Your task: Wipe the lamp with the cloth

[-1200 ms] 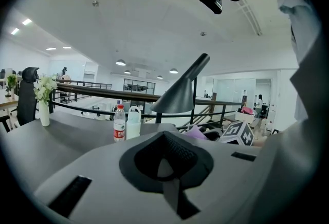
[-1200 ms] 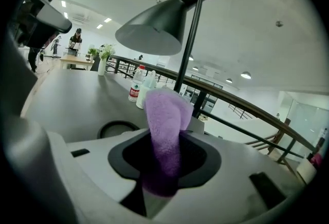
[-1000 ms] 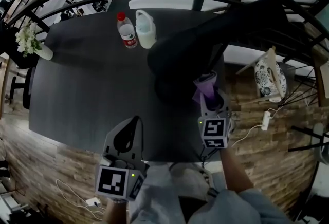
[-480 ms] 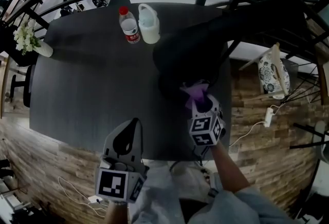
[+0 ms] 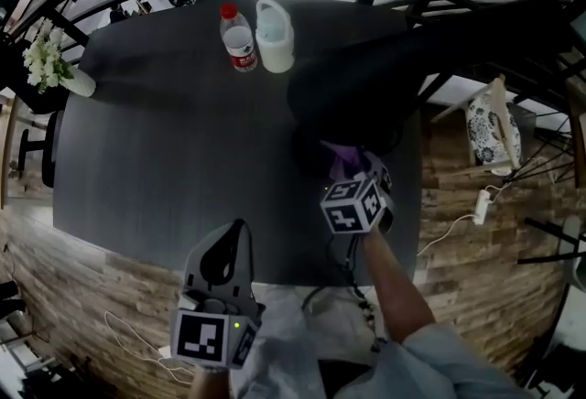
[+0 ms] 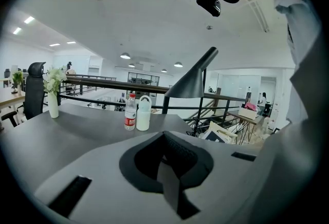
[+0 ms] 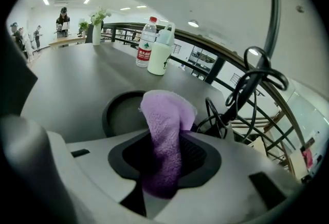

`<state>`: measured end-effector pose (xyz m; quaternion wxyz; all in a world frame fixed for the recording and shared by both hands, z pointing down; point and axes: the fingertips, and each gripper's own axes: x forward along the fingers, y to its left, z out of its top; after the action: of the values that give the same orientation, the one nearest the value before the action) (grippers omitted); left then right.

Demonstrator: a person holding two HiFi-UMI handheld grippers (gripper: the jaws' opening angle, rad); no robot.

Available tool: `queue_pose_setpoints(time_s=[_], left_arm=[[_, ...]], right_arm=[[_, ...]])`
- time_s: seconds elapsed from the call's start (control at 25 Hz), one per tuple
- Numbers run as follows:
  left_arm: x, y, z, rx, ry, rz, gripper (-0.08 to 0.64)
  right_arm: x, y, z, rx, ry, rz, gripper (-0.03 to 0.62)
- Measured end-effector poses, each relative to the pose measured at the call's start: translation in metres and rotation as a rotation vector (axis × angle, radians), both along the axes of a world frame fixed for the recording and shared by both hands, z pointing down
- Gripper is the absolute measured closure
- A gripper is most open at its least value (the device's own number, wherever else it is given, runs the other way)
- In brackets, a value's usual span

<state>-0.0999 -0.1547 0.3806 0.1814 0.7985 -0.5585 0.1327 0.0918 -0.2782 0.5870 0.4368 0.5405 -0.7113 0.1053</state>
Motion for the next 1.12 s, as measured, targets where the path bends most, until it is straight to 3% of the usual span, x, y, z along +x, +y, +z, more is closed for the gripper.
queue_pose_setpoints(time_s=[0.28,0.72,0.84,1.12], left_arm=[[-0.011,0.006,0.0,-0.001,-0.001,-0.007,0.554],[-0.026,0.014,0.001,-0.001,0.005,-0.024,0.552],[-0.024,0.015,0.001,0.001,0.009,-0.017,0.552],[-0.009,0.012,-0.002,0.011,0.023,0.018,0.552]], right_arm=[[-0.027,-0.019,0.005,-0.016,0.023,-0.04,0.456],[-0.11,-0.011,0.005,-0.012,0.031,-0.315,0.462],[-0.119,0.003,0.003,-0.001,0.064,-0.393,0.462],[-0.108,0.044,0.009,-0.057,0.032,-0.488,0.462]])
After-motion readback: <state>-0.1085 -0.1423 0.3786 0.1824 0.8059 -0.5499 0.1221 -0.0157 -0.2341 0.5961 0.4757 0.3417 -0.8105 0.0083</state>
